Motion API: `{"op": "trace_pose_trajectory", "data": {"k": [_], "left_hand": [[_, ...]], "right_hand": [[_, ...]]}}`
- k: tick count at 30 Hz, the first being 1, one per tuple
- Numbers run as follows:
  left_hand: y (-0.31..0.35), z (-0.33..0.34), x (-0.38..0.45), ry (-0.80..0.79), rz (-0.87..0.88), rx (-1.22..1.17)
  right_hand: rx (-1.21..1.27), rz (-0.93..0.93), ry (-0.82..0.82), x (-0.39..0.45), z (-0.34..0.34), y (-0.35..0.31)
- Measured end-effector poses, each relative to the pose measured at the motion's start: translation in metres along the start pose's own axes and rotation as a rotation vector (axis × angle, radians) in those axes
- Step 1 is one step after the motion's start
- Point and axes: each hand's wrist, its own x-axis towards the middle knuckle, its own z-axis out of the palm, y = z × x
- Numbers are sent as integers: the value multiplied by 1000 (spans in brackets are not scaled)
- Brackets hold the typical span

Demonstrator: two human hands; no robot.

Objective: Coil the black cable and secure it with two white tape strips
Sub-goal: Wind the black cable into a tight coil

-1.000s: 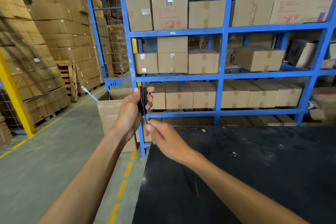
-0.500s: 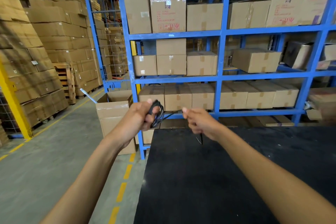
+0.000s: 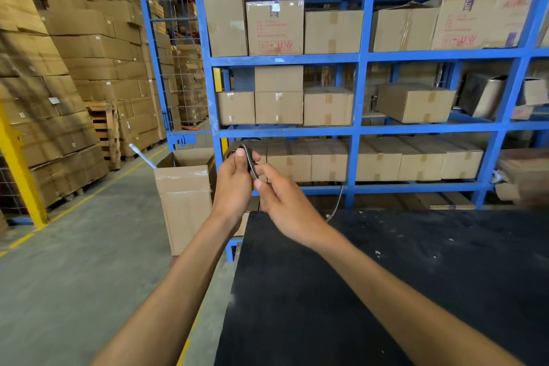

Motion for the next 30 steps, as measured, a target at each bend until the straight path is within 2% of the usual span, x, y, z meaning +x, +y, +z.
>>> {"op": "trace_pose_trajectory", "data": {"k": [7,10,13,16,19,23,27,30], "left_hand": [[5,3,-4,-47,-89,-172],[18,-1,1,-129,-200,-383],[34,-4,0,-307,-329,-622],[47,-11,-5,-430,-372,-663],[53,-24,-8,-529,-389,-625],[54,-37,-16,-595,-376,-492],[37,-29,-29,-625,-382,-205],[26,-12,-43,-644,-327,-19]], "right_hand": [[-85,5,122,-28,22,16],[-10,21,101,-41,30,22],[147,124,-1,-51,31,33],[230,235,-191,-61,25,48],[154,348,-225,-63,7,70],[157,471,-157,-59,-32,82],[137,457,-12,-37,-75,49],[61,374,-30,-19,-93,13]]}}
